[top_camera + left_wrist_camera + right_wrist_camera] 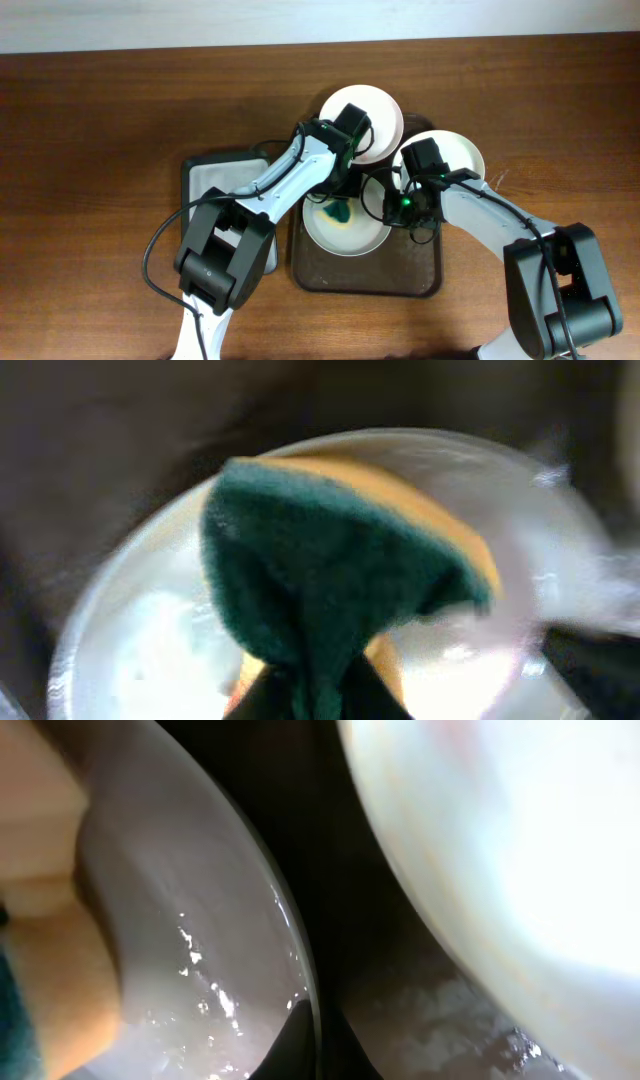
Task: Clean dirty plates on tray and stack at the side
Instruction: 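Scrub the plate with the sponge while the right gripper holds it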
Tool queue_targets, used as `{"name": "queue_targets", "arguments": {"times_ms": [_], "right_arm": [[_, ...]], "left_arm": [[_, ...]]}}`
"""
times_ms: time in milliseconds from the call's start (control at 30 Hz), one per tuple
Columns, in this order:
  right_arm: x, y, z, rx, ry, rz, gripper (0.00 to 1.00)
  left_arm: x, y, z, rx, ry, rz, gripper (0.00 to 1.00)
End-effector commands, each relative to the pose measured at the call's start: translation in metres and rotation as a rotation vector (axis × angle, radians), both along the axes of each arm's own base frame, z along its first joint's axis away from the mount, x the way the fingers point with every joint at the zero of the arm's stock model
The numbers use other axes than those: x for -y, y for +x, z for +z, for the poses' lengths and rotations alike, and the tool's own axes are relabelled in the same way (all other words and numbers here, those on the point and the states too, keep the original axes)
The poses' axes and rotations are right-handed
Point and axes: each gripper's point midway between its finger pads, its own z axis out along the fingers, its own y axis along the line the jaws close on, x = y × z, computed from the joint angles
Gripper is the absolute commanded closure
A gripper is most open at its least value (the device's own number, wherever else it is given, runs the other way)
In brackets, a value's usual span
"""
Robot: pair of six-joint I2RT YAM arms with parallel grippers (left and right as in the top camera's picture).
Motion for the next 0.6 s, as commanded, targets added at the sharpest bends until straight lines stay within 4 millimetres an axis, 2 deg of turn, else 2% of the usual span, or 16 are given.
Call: {"name": "queue_targets", "arguments": {"times_ms": [0,100,167,267,400,500,567], "right_arm": [[0.01,-0.011,-0.011,-0.055,-0.063,-0.019,0.96],[0.011,-0.015,-0.011,-0.069,-0.068,-0.015,0.96],[0.012,-0.018,-0.012,-0.08,-0.071,-0.014,0.96],[0.013,-0.022,-0.012,-0.097,-0.076,-0.009,0.96],[0.017,-0.029,-0.013,-0.119,-0.099,0.011,0.96],[0.018,-0.03,-0.014,-0.122,-0.105,0.008,0.96],[0.019,-0.029,-0.014,-0.126,-0.106,-0.012,0.96]], "left_arm": [[0.035,-0.005,0.004,-0.033,-0.175,-0.046,0.81],[0.037,-0.003,-0.008,-0.01,-0.19,-0.041,0.79],[0.026,0.002,-0.021,0.024,-0.146,-0.024,0.79],[-0.009,0.021,-0.032,0.119,0.019,0.027,0.8],[-0.061,0.04,-0.033,0.177,0.203,0.101,1.0],[-0.095,0.038,-0.033,0.135,0.289,0.14,1.0],[-0.101,0.031,-0.03,0.09,0.302,0.142,1.0]]}}
